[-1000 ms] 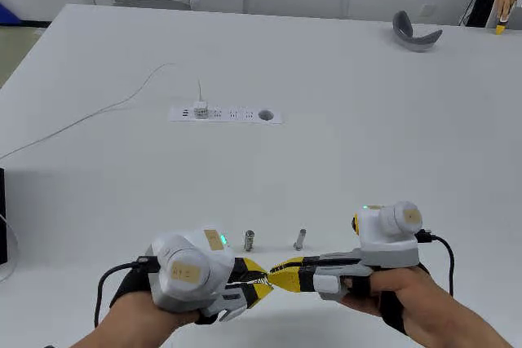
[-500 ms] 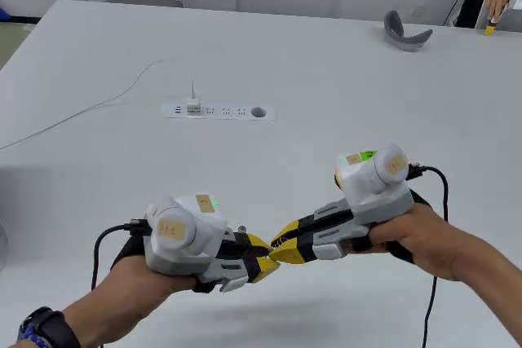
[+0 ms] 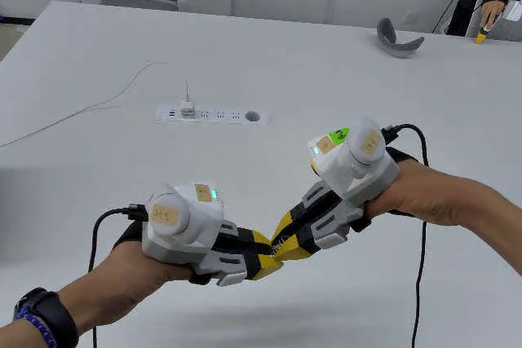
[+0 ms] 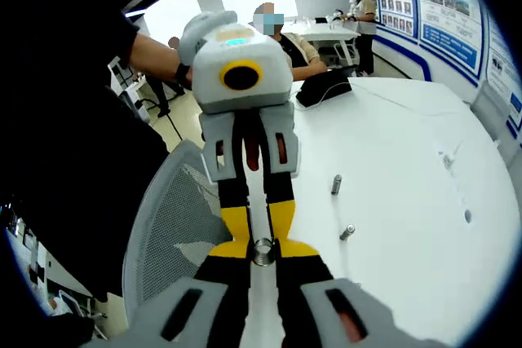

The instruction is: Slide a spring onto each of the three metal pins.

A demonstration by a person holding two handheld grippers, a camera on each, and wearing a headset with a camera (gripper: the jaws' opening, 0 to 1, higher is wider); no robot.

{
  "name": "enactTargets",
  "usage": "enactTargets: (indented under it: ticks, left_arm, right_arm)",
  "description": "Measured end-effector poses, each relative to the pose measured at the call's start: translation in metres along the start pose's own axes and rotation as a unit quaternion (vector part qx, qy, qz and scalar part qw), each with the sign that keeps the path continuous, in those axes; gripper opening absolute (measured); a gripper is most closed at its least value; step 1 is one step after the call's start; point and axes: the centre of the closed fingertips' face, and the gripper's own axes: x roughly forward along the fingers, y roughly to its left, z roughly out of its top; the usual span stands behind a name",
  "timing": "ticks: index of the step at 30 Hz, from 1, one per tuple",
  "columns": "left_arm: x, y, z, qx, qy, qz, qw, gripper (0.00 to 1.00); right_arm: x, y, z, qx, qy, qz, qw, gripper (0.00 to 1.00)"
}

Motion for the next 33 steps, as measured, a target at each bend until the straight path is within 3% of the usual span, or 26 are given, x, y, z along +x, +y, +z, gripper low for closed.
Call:
enactTargets:
  ticks: [7, 16, 23, 33]
  left_arm:
    - [-0.001, -0.004, -0.002, 0.005, 0.003, -0.01, 0.9999, 0.1]
    - [0.001, -0.004, -0.006, 0.002, 0.007, -0.014, 0.9999, 0.1]
    - [0.003, -0.003, -0.008, 0.001, 0.005, -0.006, 1.0, 0.12]
    - [-0.004, 0.002, -0.021, -0.019, 0.009, 0.015, 0.9997, 0.21]
  right_arm:
    - [0.002, 0.005, -0.004, -0.021, 0.015, 0.014, 0.9996, 0.13]
    - [0.005, 0.005, -0.007, -0.027, 0.02, 0.012, 0.9994, 0.12]
    - [0.006, 0.003, -0.012, -0.016, 0.015, 0.002, 0.9998, 0.12]
    - [0.003, -0.004, -0.027, 0.0, 0.019, -0.013, 0.9997, 0.12]
